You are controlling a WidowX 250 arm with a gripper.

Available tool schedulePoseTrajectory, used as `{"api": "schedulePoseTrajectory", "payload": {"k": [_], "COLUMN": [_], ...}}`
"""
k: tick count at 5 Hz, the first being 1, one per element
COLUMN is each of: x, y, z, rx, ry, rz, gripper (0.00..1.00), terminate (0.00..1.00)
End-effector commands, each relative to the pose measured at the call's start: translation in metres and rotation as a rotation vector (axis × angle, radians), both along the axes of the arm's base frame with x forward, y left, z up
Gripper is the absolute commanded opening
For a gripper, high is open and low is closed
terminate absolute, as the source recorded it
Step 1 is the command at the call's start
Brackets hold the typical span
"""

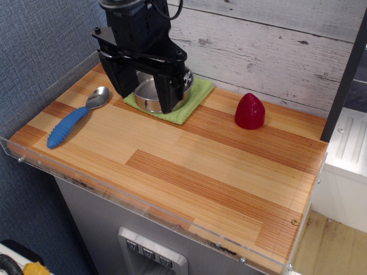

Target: Move the blue spoon to the right edge of the table

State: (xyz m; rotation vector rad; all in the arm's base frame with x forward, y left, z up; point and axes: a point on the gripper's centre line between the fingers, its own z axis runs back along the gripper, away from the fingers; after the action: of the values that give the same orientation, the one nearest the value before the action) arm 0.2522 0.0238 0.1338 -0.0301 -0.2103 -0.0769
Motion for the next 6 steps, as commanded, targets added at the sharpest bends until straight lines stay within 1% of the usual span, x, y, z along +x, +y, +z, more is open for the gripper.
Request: {"api": "schedulePoseTrajectory", "payload": {"k": [1, 2, 3, 4, 5, 6], "x": [0.000, -0.002, -0.002, -0.001, 0.005, 0.007], "y": [0.000, 0.045, 0.095, 0.134, 0.145, 0.147], "z": [0.000, -0.009, -0.027, -0.040, -0.054, -0.065], "rx": [0.000, 0.049, 0.065, 0.082, 0.081, 0.084], "ry": [0.000, 0.004, 0.032, 0.056, 0.067, 0.084], "rz": [0.000, 0.056, 0.120, 0.151, 0.125, 0.103], "gripper": [1.00, 1.00, 1.00, 1.00, 1.00, 1.00], "terminate": [0.00, 0.00, 0.00, 0.00, 0.00, 0.00]}}
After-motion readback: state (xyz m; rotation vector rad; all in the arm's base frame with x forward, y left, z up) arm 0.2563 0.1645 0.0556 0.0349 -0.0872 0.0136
